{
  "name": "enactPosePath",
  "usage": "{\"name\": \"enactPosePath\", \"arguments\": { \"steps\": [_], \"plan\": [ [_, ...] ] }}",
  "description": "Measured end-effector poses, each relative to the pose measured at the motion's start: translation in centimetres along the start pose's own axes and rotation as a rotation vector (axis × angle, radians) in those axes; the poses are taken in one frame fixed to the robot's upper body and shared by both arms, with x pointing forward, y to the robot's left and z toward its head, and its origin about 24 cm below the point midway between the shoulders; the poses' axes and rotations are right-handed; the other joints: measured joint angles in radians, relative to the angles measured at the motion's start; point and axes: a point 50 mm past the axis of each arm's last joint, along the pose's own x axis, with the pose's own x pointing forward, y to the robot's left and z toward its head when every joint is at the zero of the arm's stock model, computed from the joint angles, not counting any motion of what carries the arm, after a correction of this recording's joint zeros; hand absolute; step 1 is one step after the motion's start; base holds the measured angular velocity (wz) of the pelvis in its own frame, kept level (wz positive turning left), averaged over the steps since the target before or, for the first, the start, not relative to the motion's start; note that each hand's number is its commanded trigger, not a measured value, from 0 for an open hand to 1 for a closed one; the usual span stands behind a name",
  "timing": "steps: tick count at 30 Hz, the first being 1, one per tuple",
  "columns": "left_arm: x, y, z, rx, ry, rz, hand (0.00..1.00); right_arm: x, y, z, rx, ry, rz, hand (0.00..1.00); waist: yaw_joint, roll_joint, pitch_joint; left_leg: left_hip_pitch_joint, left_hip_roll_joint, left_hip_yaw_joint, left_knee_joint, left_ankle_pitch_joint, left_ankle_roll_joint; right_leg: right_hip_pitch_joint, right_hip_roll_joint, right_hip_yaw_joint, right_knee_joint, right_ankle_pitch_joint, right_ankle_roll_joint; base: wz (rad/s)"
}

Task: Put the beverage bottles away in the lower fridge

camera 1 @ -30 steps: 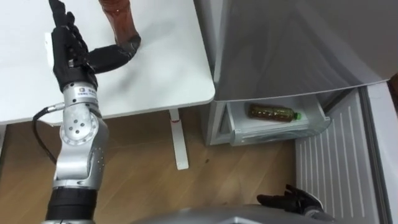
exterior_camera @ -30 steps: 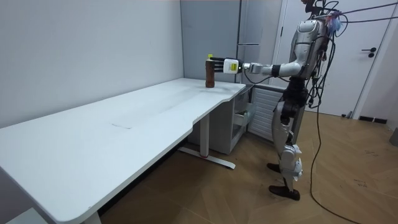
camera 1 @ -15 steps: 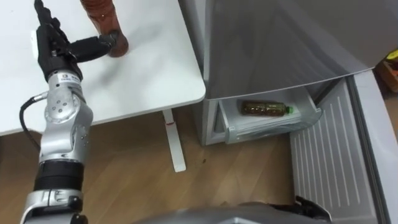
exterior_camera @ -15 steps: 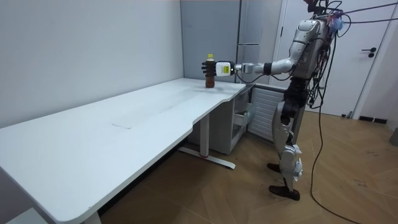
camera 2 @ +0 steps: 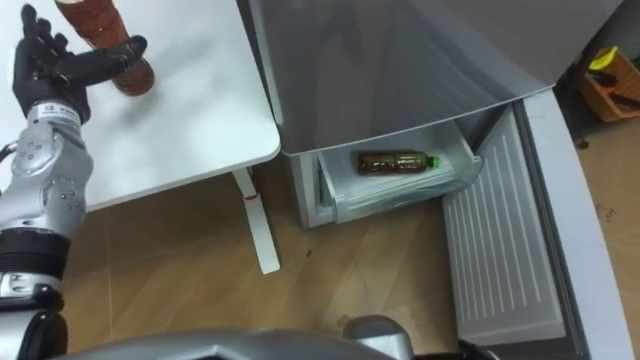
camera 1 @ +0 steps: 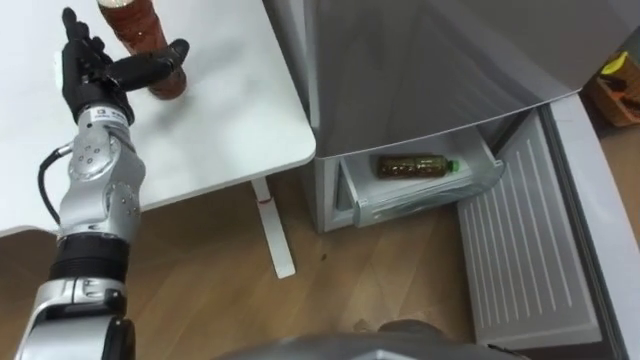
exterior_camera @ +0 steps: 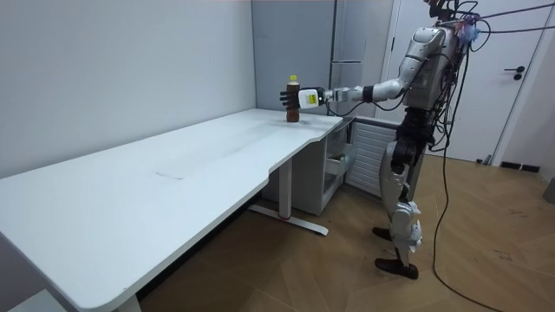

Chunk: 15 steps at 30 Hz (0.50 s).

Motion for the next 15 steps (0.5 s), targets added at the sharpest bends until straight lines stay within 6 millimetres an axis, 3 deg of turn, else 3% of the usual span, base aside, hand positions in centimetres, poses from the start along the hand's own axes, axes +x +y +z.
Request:
{"name": "enactPosePath", "arguments": {
  "steps": [7,11,15],
  "plan": [
    [0.7,1.9,-0.8,0.018,0.079,0.080,0.00,-0.1,-0.2,-1.1,-0.045,0.049,-0.008,0.00,-0.003,0.003,-0.0027,-0.001,0.002,0.032,-0.002,-0.001,-0.001,-0.026,0.009,0.034,0.017,0.001,0.000,-0.15],
    [1.1,2.8,0.3,0.012,0.053,0.125,0.00,-0.1,-0.4,-1.0,-0.056,0.057,-0.010,0.00,-0.014,0.002,-0.0035,-0.001,0.000,0.050,-0.002,-0.001,-0.001,-0.035,0.010,0.049,0.024,0.002,0.000,-0.12],
    [2.0,2.4,1.9,-0.023,0.027,0.113,0.00,-0.1,-0.4,-0.7,-0.071,0.050,-0.006,0.00,-0.014,0.001,-0.0043,0.000,-0.001,0.055,-0.002,-0.001,-0.001,-0.041,0.010,0.055,0.032,0.002,0.000,-0.06]
  ]
}}
